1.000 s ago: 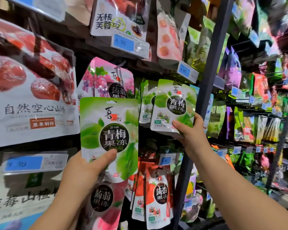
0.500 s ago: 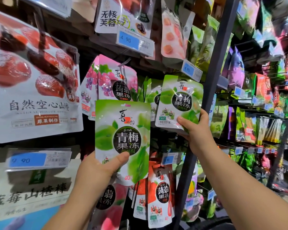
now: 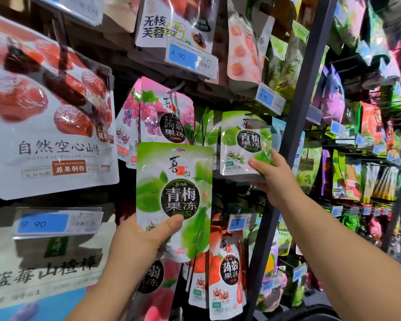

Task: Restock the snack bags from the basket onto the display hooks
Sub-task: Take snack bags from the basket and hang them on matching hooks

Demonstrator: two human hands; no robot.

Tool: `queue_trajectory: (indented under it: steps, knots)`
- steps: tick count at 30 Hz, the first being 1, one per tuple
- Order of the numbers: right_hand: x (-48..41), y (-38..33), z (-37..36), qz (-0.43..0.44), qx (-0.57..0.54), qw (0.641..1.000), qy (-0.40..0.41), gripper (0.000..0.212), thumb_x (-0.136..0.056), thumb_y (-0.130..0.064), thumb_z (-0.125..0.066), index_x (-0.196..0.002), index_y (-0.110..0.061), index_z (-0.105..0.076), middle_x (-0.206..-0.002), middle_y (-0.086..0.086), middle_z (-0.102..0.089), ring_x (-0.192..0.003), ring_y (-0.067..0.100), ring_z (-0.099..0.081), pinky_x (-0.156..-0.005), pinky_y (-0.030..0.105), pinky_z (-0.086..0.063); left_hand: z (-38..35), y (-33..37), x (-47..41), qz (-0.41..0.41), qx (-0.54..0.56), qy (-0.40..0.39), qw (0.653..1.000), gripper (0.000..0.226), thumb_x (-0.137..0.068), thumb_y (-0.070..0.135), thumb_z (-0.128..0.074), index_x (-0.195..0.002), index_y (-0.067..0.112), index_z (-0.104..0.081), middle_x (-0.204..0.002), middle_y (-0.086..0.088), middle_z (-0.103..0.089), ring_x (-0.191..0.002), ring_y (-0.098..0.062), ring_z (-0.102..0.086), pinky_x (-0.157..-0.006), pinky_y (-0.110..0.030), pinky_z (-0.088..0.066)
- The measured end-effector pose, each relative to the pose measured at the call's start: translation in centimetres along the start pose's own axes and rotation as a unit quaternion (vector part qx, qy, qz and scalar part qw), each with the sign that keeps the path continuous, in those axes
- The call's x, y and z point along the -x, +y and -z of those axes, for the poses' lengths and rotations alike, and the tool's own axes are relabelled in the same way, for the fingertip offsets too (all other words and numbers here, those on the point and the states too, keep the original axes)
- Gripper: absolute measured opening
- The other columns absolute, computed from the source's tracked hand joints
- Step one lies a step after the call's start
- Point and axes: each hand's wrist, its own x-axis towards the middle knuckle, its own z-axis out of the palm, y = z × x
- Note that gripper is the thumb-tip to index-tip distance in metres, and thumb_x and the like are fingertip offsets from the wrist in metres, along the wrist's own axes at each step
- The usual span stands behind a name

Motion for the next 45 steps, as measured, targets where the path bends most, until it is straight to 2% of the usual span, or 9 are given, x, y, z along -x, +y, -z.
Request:
queue_trajectory:
  steps: [4,6,10,13,17,23,32,36,45]
  knots:
    - [-0.4,0.3,-0.5,-0.02,0.002,1.0,-0.014,0.043,-0.093,-0.011,-0.066,-0.119,-0.042,-0.051,-0.108,-0.01,-0.068,-0.088,0.009,-0.068,-0.063,0.024,-0.055,-0.2,0.1,-0.1,-0.002,-0.012,0.001,1.0,0.047,-0.075,0.029,-0.082,-0.074,-0.01,-0.056,-0.052,-0.009,-0.048,-0.042,-0.016,-0.035,-0.051,-0.027,-0.035]
    - [-0.5,0.8,-0.7,-0.028,0.023,0.999,-0.023,0.051,-0.092,-0.015,-0.068,-0.134,-0.037,-0.049,-0.115,-0.009,-0.067,-0.1,0.012,-0.067,-0.072,0.026,-0.053,-0.3,0.2,0.1,-0.009,-0.022,0.0,1.0,0.045,-0.077,0.027,-0.08,-0.068,-0.007,-0.052,-0.048,-0.006,-0.043,-0.04,-0.016,-0.032,-0.047,-0.023,-0.033]
    - [-0.5,1.7,-1.6,-0.021,0.049,0.999,-0.011,0.08,-0.092,-0.021,-0.07,-0.155,-0.036,-0.023,-0.138,-0.007,-0.056,-0.118,0.019,-0.06,-0.078,0.029,-0.052,-0.4,0.2,0.4,-0.006,-0.038,-0.01,0.999,0.049,-0.077,0.025,-0.081,-0.059,-0.003,-0.045,-0.045,-0.007,-0.036,-0.039,-0.017,-0.027,-0.04,-0.02,-0.028]
    - [-0.6,1.8,-2.1,0.052,0.111,0.992,0.035,0.096,-0.092,-0.024,-0.069,-0.156,-0.042,0.001,-0.141,-0.012,-0.035,-0.127,0.013,-0.04,-0.105,0.036,-0.038,-0.5,0.1,0.6,0.027,-0.019,-0.023,0.999,0.053,-0.063,0.034,-0.09,-0.053,0.004,-0.047,-0.047,-0.009,-0.036,-0.041,-0.016,-0.027,-0.047,-0.023,-0.025]
    - [-1.5,2.4,-2.7,0.078,0.156,0.985,0.018,0.073,-0.093,-0.026,-0.065,-0.153,-0.043,-0.027,-0.139,-0.004,-0.038,-0.122,0.013,-0.041,-0.104,0.033,-0.037,-0.4,0.2,0.7,0.036,-0.032,-0.022,0.999,0.044,-0.075,0.025,-0.083,-0.048,0.018,-0.049,-0.045,-0.008,-0.036,-0.039,-0.017,-0.025,-0.04,-0.021,-0.025]
    - [-3.1,3.1,-3.0,0.046,0.186,0.981,0.014,0.068,-0.088,-0.031,-0.067,-0.149,-0.039,-0.039,-0.148,0.004,-0.041,-0.129,0.021,-0.045,-0.112,0.041,-0.038,0.1,0.3,0.2,0.021,-0.026,-0.008,0.999,0.03,-0.07,0.027,-0.089,-0.085,0.011,-0.068,-0.072,-0.032,-0.061,-0.057,-0.019,-0.047,-0.042,-0.017,-0.038]
    - [-3.5,3.7,-3.8,0.029,0.189,0.981,0.017,0.068,-0.09,-0.034,-0.065,-0.151,-0.038,-0.035,-0.147,0.005,-0.039,-0.131,0.025,-0.044,-0.114,0.047,-0.035,-0.2,0.1,0.0,0.009,-0.044,-0.01,0.999,0.022,-0.073,0.027,-0.081,-0.081,0.013,-0.066,-0.052,-0.01,-0.054,-0.042,-0.017,-0.038,-0.037,-0.013,-0.031]
    - [-1.8,3.7,-2.8,0.054,0.199,0.978,0.038,0.06,-0.094,-0.035,-0.062,-0.149,-0.041,-0.037,-0.132,0.004,-0.035,-0.11,0.015,-0.042,-0.103,0.03,-0.035,-1.1,0.5,0.4,0.027,-0.041,-0.034,0.998,0.029,-0.078,0.017,-0.079,-0.056,0.016,-0.061,-0.044,-0.01,-0.041,-0.036,-0.017,-0.028,-0.035,-0.016,-0.027]
    - [1.2,2.3,-0.9,0.085,0.222,0.971,0.03,0.036,-0.101,-0.04,-0.051,-0.134,-0.03,-0.06,-0.155,-0.004,-0.028,-0.141,0.012,-0.03,-0.104,0.022,-0.024,-4.6,2.2,0.5,-0.003,-0.014,-0.046,0.999,0.03,-0.081,0.019,-0.077,-0.056,0.016,-0.06,-0.043,0.001,-0.045,-0.034,-0.009,-0.033,-0.036,-0.014,-0.029]
